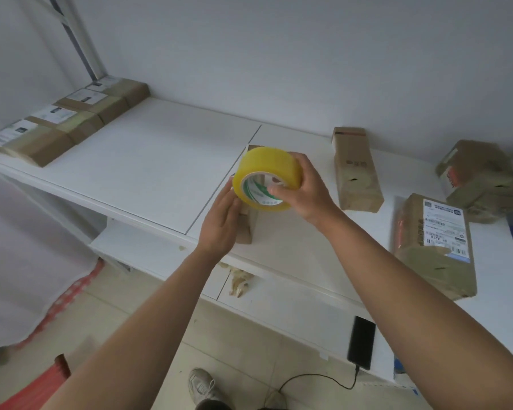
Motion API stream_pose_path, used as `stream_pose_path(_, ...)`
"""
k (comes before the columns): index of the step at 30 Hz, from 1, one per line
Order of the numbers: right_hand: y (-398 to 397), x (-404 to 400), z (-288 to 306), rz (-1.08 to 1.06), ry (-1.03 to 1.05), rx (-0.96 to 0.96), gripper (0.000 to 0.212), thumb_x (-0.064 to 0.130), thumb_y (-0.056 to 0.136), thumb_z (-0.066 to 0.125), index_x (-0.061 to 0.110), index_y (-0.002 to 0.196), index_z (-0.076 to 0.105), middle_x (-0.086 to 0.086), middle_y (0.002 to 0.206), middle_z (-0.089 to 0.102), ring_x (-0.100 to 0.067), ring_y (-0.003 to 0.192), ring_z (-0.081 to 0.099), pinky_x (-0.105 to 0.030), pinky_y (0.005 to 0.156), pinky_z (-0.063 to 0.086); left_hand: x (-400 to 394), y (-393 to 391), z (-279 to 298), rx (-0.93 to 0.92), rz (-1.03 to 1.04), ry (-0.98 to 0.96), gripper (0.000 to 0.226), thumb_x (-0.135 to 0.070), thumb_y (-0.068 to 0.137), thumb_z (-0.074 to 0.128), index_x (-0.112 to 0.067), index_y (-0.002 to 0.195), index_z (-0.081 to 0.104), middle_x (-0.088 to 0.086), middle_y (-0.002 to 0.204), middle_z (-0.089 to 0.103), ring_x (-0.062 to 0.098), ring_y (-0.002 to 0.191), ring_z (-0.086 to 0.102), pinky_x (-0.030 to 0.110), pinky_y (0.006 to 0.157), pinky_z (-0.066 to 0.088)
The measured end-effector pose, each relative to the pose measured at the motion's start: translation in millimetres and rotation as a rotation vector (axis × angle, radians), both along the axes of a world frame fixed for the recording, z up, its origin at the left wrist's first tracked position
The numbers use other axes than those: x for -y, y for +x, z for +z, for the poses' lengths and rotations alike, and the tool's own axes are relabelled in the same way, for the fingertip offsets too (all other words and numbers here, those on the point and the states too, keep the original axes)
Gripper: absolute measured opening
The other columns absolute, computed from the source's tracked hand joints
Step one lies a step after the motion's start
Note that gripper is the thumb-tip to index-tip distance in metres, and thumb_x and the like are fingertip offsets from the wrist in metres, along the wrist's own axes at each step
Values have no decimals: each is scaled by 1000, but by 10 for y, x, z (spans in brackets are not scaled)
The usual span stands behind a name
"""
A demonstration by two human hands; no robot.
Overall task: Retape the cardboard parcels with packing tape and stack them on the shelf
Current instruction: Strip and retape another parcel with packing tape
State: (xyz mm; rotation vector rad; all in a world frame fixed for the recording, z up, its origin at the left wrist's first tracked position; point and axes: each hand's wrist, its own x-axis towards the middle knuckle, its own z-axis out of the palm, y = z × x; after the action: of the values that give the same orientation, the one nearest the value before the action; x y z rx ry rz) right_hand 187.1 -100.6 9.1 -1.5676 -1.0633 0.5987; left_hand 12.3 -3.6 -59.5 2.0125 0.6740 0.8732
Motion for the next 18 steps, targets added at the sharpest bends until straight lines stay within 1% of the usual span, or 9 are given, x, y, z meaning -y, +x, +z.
stream_pose_path(2, 2, 28, -80, -54, 52, -89, 57, 29, 71, 78, 30, 121, 51, 1, 116, 61, -17, 107, 63, -36, 88, 56, 6, -25, 31, -145, -21, 114, 48, -57, 100, 34, -47, 148, 34, -17, 160, 29, 7, 144, 34, 42, 114, 38)
stream_pose_path(4, 27, 68, -137, -84, 76, -129, 54, 29, 72, 78, 35, 119, 51, 2, 118, 61, -16, 109, 63, -35, 88, 57, 17, -29, 57, -287, 8, 260, 70, -69, 89, 43, -42, 153, 29, -22, 161, 22, 8, 135, 44, 31, 97, 48)
stream_pose_path(6, 37, 105, -190, -73, 114, -181, 58, 25, 73, 79, 35, 122, 50, 0, 123, 59, -17, 111, 62, -31, 86, 57, 25, -4, 39, -324, 33, 404, 79, -67, 85, 49, -34, 154, 30, -17, 161, 25, 17, 118, 58, 31, 78, 54)
stream_pose_path(9, -5, 146, -358, -87, 126, -250, 58, 21, 72, 79, 30, 123, 52, -5, 120, 61, -17, 108, 63, -28, 82, 55, -15, 28, -23, -273, 47, 524, 72, -55, 91, 52, -23, 153, 36, -7, 158, 36, 23, 92, 67, 28, 61, 51)
stream_pose_path(11, -53, 152, -485, -121, 79, -256, 49, 25, 73, 81, 22, 115, 56, -6, 111, 64, -21, 104, 64, -37, 82, 57, -24, 19, -64, -275, 72, 542, 69, -53, 93, 52, -19, 152, 38, -5, 156, 39, 24, 81, 68, 26, 57, 48)
stream_pose_path(13, -74, 125, -503, -137, 39, -229, 44, 25, 74, 81, 15, 110, 57, -10, 106, 63, -26, 101, 64, -47, 83, 58, -32, -7, -88, -296, 90, 558, 68, -55, 95, 48, -19, 152, 38, -5, 155, 41, 25, 82, 68, 30, 56, 52)
stream_pose_path(16, -9, 93, -399, -134, -2, -120, 35, 15, 78, 81, 10, 102, 57, -7, 96, 65, -10, 87, 65, -37, 74, 58, -53, -23, -91, -319, 117, 596, 65, -58, 96, 44, -18, 147, 44, -3, 150, 48, 27, 78, 68, 32, 53, 52)
stream_pose_path(17, 26, 102, -376, -121, -4, -109, 35, 16, 76, 81, 9, 101, 57, -7, 96, 65, -10, 87, 66, -36, 72, 58, -44, -13, -91, -316, 125, 609, 64, -58, 96, 44, -19, 146, 45, -3, 149, 49, 27, 75, 68, 31, 51, 50)
stream_pose_path(18, 56, 118, -371, -110, -6, -109, 38, 19, 74, 80, 9, 101, 56, -10, 98, 66, -15, 91, 67, -39, 73, 60, -26, 0, -88, -311, 128, 624, 62, -57, 96, 43, -20, 146, 44, -3, 148, 50, 26, 72, 67, 29, 50, 49)
